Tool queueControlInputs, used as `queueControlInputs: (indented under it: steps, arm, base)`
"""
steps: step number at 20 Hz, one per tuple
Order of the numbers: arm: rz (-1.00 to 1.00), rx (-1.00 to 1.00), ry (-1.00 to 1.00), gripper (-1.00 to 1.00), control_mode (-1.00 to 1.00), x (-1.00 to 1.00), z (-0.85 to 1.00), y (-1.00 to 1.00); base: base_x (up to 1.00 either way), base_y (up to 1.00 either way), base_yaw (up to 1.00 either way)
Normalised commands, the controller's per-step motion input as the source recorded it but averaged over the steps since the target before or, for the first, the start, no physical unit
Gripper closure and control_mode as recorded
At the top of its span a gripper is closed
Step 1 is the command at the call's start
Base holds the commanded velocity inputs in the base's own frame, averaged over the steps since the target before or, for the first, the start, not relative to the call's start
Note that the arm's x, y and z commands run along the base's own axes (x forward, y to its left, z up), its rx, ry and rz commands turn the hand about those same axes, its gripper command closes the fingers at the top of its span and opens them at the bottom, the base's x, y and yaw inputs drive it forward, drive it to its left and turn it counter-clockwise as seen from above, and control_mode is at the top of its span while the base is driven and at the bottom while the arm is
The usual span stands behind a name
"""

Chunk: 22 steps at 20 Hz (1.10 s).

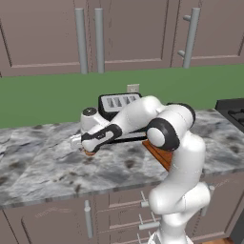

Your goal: Place the avocado, onion, tomato, and bell pepper on the cutting board.

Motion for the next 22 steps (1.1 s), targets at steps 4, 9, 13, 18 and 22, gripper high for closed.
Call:
queueControlInputs:
  steps: [4,9,13,18,22]
  arm:
    - [0.00,-0.04,0.06,-1.00,-1.00,0.03,-0.23,0.00]
    - [-0.01,-0.04,0.05,-1.00,-1.00,0.01,-0.23,-0.03]
    - [0.00,-0.05,0.02,-1.00,-1.00,-0.11,-0.28,-0.20]
    - [-0.02,-0.10,0.02,1.00,-1.00,-0.39,-0.44,-0.30]
    - [0.00,-0.08,-0.03,1.00,-1.00,-0.19,-0.08,-0.10]
  base:
    - [0.00,0.00,0.00]
    - [0.00,0.00,0.00]
    - [0.00,0.00,0.00]
    - [0.00,0.00,0.00]
    - [0.00,0.00,0.00]
